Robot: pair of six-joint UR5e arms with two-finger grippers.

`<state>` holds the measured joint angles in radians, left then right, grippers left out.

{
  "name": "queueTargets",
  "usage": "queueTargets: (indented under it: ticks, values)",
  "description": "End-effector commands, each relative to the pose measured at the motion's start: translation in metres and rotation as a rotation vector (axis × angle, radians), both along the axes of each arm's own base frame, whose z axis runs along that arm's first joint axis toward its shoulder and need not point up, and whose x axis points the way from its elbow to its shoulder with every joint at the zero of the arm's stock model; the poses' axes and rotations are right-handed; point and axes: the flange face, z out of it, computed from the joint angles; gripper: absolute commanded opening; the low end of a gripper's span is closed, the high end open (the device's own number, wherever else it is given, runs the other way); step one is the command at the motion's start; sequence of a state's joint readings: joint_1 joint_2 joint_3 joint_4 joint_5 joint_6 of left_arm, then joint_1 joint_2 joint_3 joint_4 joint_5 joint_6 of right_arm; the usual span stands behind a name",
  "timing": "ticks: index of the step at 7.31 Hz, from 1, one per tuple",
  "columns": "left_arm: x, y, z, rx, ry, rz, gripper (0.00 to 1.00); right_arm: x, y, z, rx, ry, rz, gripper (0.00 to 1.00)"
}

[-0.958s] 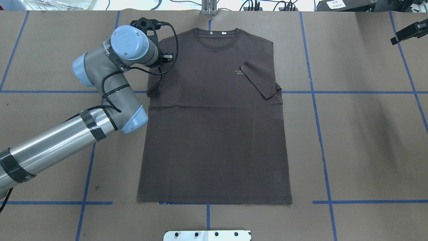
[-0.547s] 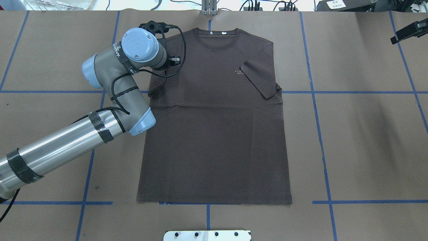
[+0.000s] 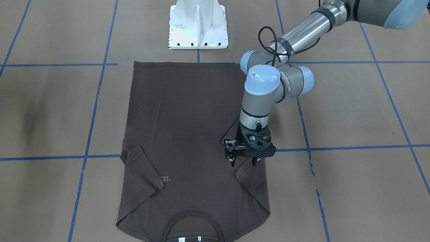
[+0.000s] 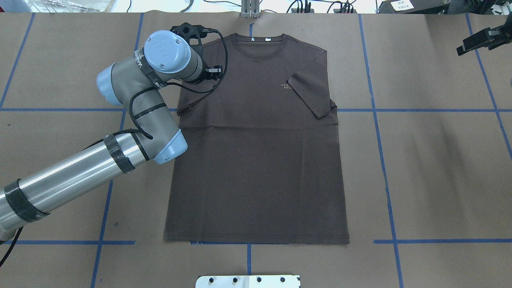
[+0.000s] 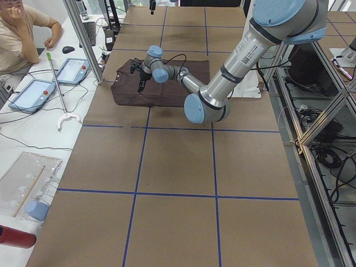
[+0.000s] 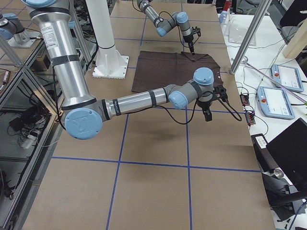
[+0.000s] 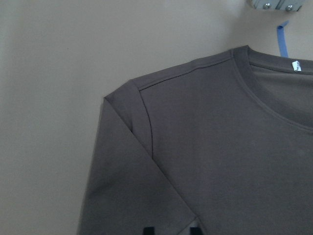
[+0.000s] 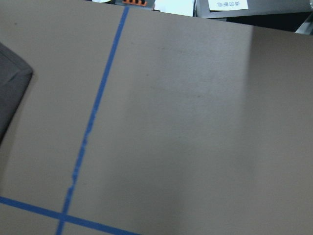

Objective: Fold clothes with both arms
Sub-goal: 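Fold the sleeve inward across the shirt body with the left gripper, then move both grippers down to the hem corners nearest the robot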

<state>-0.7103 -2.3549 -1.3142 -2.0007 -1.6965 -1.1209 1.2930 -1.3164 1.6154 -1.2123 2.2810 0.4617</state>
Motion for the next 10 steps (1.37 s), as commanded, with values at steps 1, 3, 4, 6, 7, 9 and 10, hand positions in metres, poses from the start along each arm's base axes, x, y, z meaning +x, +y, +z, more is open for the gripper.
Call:
queueTargets:
  ticks: [1,3,4,6,7,9,10]
  values:
    - [-0.041,0.046,-0.001,0.038,0.045,0.047,1.0,-0.065,0.074,-0.074,-0.092,-0.12,0.056,1.0]
    - [-0.031,0.127,-0.007,0.052,0.118,0.171,1.0,-0.137,0.16,-0.122,-0.159,-0.164,0.128,1.0]
    - [-0.03,0.158,-0.021,0.046,0.169,0.192,1.0,-0.18,0.207,-0.133,-0.183,-0.164,0.156,1.0]
    - [-0.044,0.222,0.008,-0.022,0.192,0.188,1.0,-0.246,0.289,-0.127,-0.292,-0.159,0.207,0.96]
    - [-0.036,0.262,0.028,-0.077,0.188,0.18,1.0,-0.267,0.332,-0.129,-0.3,-0.159,0.214,0.96]
    - [-0.01,0.329,0.053,-0.189,0.182,0.171,0.96,-0.282,0.371,-0.124,-0.283,-0.141,0.201,0.96]
    - [-0.004,0.343,0.061,-0.213,0.156,0.162,0.83,-0.281,0.371,-0.126,-0.282,-0.147,0.2,0.96]
